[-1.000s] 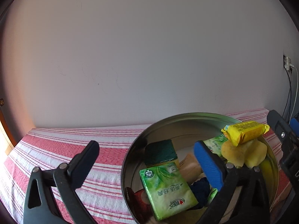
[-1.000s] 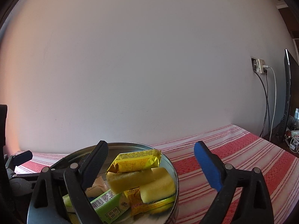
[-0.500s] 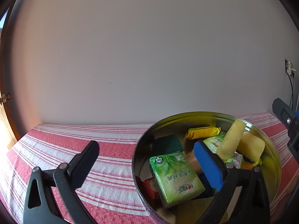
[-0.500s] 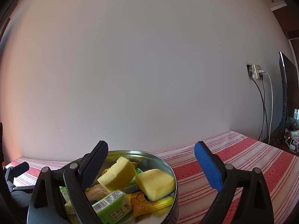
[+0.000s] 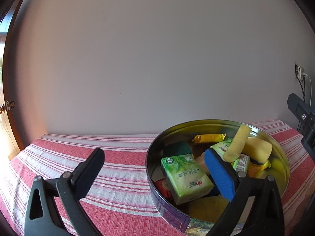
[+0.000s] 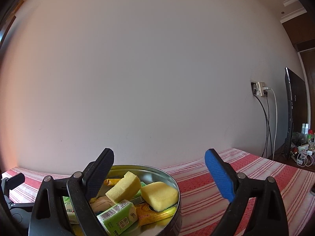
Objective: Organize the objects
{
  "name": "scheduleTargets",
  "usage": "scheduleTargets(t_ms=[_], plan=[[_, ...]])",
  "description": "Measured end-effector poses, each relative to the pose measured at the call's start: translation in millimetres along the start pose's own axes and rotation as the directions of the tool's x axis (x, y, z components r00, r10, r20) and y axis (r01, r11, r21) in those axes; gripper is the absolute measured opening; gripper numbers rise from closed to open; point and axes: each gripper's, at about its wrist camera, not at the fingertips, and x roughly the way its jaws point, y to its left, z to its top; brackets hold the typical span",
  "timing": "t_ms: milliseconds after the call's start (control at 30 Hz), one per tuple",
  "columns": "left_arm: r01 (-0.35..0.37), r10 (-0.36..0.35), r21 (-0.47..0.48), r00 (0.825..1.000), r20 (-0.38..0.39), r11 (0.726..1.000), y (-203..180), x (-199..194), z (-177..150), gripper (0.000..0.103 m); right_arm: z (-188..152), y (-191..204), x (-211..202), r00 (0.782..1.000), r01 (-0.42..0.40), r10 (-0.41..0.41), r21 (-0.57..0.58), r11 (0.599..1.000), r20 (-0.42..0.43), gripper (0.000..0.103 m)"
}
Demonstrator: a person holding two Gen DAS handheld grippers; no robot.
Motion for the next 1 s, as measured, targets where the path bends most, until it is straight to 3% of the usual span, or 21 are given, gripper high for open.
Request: scheduleTargets(t_ms=[400, 700, 833, 1000], plan=[[0.017, -0.017, -0.032, 1.000, 0.014, 0.999, 13.0, -16.4, -10.4, 0.102, -2.2, 8.1, -45.8, 0.989, 0.042, -0.034, -0.051, 0.998, 0.144, 0.098], [0.017, -0.017, -0.024, 1.000, 0.024, 1.000, 10.9, -29.2, -11.6, 0.102, -9.3, 35.7, -88.4, 0.942, 0.109, -0.039, -0.194, 0.975, 0.334, 0.102], [0.017, -0.017, -0.029, 1.000, 0.022, 0.999, 10.7, -31.2, -10.9, 0.102, -8.0, 39.3, -87.4, 0.948, 0.114, -0.037, -0.226, 0.968, 0.317, 0.102], [0.017, -0.015, -0.046, 0.999, 0.040, 0.999, 13.1, -35.4, -10.7, 0.102, -3.2, 21.1, -75.2, 0.967, 0.105, -0.064, -0.156, 0.982, 0.248, 0.102]])
